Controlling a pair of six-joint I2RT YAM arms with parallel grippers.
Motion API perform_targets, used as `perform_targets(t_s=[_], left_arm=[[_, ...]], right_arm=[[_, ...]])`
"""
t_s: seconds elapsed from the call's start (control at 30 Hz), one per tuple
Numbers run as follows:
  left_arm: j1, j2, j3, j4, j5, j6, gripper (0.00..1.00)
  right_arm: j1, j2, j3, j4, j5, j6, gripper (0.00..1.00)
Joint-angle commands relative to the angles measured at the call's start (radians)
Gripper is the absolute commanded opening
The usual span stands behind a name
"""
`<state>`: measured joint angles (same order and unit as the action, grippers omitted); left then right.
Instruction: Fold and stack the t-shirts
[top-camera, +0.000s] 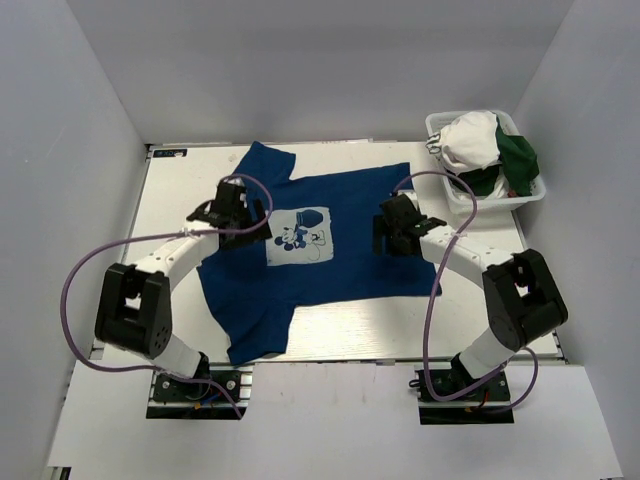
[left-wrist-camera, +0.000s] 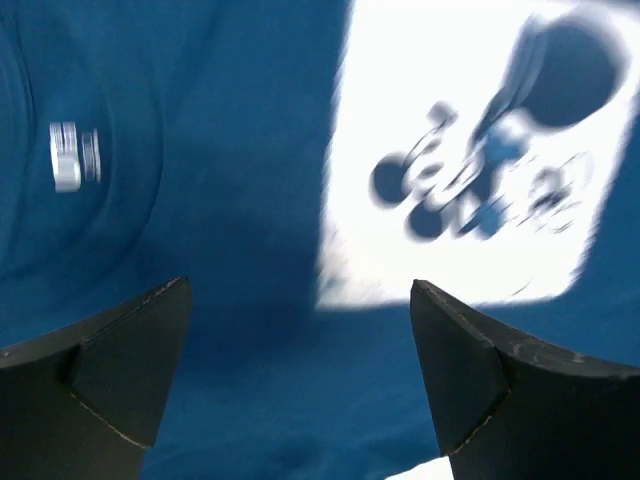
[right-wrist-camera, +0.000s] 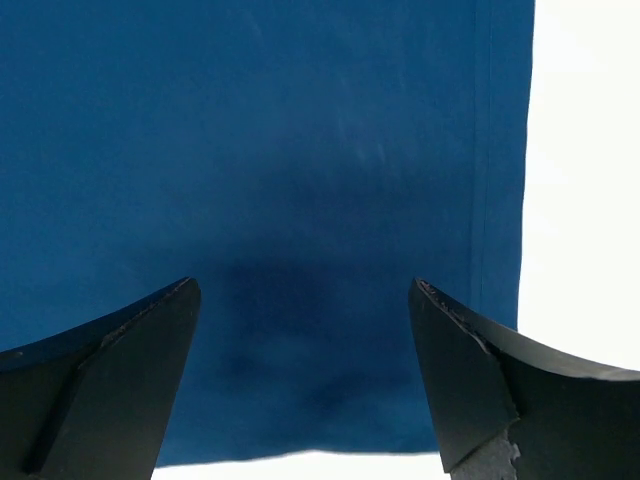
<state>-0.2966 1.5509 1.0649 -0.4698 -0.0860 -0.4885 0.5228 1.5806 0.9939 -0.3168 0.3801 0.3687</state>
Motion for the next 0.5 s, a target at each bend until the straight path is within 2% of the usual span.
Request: perform_targets(t_s=[0.0, 0.1, 0.13, 0.17, 0.2, 0.47], left_arm=[[-0.006, -0.094, -0.112, 0.126, 0.031, -0.035, 1.00], [-0.006, -0.037, -0.071, 0.099, -0.041, -0.048, 1.00], [0.004, 0.062, -0.021, 0.099, -0.093, -0.058, 1.00], [0.004, 0.063, -0.020, 0.099, -0.093, -0.058, 1.00], [0.004, 0.131, -0.005, 0.111, -0.107, -0.058, 1.00], [0.066, 0.474, 0.279, 0.106, -0.028, -0.058, 1.00]], right_arm=[[-0.012, -0.011, -0.020, 0.045, -0.004, 0.068, 0.90], [-0.023, 0.051, 0.008, 0.051, 0.000, 0.073, 0.90], [-0.039, 0.105, 0.024, 0.064, 0.002, 0.073, 0.90], [-0.040, 0.105, 0.025, 0.064, 0.002, 0.073, 0.90], [-0.043, 0.117, 0.031, 0.067, 0.002, 0.078, 0.90], [-0.119, 0.314, 0.196, 0.081, -0.075, 0.024, 0.90]])
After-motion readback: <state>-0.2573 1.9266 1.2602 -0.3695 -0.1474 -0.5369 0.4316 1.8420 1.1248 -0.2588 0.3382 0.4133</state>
